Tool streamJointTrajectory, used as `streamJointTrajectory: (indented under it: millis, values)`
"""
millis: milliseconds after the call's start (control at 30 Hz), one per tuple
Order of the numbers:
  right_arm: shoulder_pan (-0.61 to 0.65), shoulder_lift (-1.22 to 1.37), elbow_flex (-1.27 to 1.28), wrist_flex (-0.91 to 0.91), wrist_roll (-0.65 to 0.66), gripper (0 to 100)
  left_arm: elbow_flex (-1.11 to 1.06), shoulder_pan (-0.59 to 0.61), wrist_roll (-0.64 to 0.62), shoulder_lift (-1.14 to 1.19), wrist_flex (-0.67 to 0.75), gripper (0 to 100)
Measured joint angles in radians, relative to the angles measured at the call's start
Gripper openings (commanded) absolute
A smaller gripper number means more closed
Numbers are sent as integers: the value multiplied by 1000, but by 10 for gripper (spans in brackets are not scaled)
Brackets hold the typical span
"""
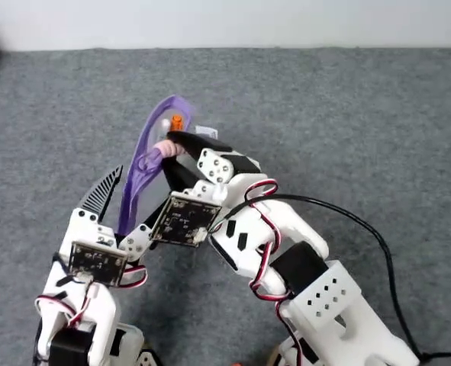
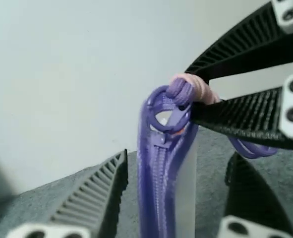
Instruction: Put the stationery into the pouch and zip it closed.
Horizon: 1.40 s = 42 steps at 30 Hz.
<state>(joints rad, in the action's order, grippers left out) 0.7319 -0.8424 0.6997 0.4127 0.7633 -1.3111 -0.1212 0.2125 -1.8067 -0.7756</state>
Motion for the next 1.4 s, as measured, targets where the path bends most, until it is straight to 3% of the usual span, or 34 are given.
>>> streamJointTrajectory:
  millis: [300, 500, 800, 967, 1400]
  values:
    - [3, 0, 0, 0, 0, 8, -5, -2, -3, 0, 0, 9]
    - [-97, 17, 0, -18, -14, 8, -6, -5, -2, 3, 2, 11]
    - [-206, 163, 8, -201, -69, 8, -8, -48, -2, 5, 2, 10]
    - [-245, 282, -2, -321, -72, 8, 25, -106, 0, 5, -71, 9]
    - [-374, 776, -482, -341, -95, 8, 38, -114, 0, 5, -103, 9]
